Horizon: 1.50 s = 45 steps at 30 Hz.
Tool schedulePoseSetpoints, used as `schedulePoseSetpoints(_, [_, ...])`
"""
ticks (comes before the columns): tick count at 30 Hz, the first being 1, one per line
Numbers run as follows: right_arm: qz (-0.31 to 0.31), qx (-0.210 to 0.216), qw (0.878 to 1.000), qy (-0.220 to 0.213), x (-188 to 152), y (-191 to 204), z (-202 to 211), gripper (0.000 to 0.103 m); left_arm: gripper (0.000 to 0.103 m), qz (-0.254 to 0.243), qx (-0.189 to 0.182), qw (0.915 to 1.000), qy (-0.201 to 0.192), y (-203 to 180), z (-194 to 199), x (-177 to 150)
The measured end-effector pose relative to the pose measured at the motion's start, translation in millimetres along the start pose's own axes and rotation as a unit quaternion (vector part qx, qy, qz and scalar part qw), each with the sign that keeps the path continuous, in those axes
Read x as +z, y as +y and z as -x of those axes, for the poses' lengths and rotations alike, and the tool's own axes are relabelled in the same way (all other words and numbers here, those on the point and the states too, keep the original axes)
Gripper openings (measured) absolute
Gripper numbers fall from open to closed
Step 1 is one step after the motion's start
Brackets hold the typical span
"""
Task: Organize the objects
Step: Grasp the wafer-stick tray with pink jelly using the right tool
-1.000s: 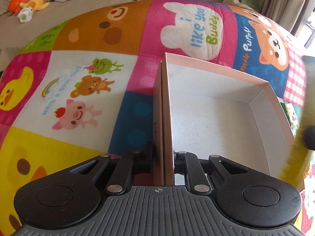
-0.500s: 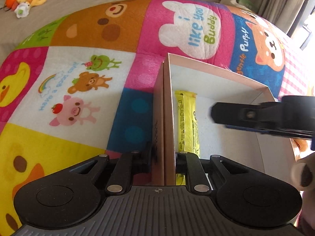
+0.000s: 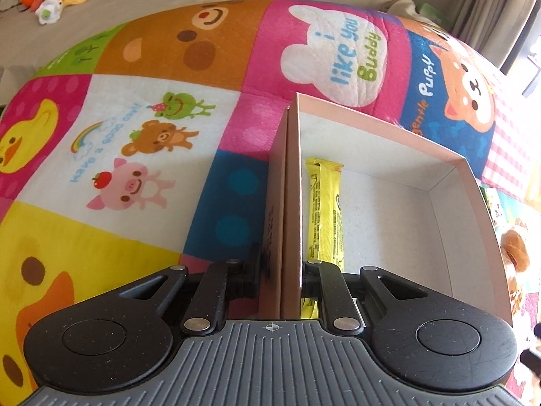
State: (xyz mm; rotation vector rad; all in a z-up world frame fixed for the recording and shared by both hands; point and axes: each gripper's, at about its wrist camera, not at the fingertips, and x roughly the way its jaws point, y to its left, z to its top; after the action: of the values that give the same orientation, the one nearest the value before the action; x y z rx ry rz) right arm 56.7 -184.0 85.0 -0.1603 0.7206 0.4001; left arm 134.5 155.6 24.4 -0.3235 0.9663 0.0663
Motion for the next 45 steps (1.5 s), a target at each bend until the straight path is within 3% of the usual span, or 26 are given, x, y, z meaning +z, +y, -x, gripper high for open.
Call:
schedulePoseSetpoints(3, [0.004, 0.014, 1.0, 0.027, -32, 2, -3, 0.048, 0.016, -0.004, 0.009, 1.0, 0.001, -3, 0, 0])
schedulePoseSetpoints(7, [0.001, 0.017, 0.999, 0.045, -44, 10, -25, 0.048, 0.016, -0.008, 0.014, 0.9999, 0.005, -6, 0, 0])
schedulePoseSetpoints(13, [-0.029, 0.027, 0.998, 0.047, -36, 2, -56, 0.048, 0.016, -0.009, 0.018, 0.9998, 0.008, -9, 1, -1])
schedulePoseSetpoints(25, [-0.009, 0.028, 0.999, 0.039, -24, 3, -74, 0.047, 0.015, 0.0, 0.018, 0.9998, 0.006, -8, 1, -2])
schedulePoseSetpoints(26, [-0.003, 0.025, 0.999, 0.041, -23, 4, -75, 0.045, 0.015, 0.0, 0.02, 0.9998, 0.006, -8, 1, -2])
schedulePoseSetpoints(27, [0.005, 0.02, 0.999, 0.045, -23, 7, -74, 0.036, 0.015, -0.001, 0.021, 0.9998, 0.006, -9, 1, -2])
schedulePoseSetpoints(33, [0.018, 0.035, 0.996, 0.074, -41, 13, -34, 0.033, 0.016, 0.0, 0.017, 0.9998, 0.005, -8, 1, -2])
schedulePoseSetpoints(38, [-0.011, 0.066, 0.994, 0.088, -54, 12, 13, 0.033, 0.016, 0.001, 0.013, 0.9999, 0.003, -7, 1, -3])
schedulePoseSetpoints(45, [-0.004, 0.115, 0.989, 0.088, -49, 39, 61, 0.032, 0.017, 0.011, 0.007, 0.9999, -0.001, -5, 2, -4])
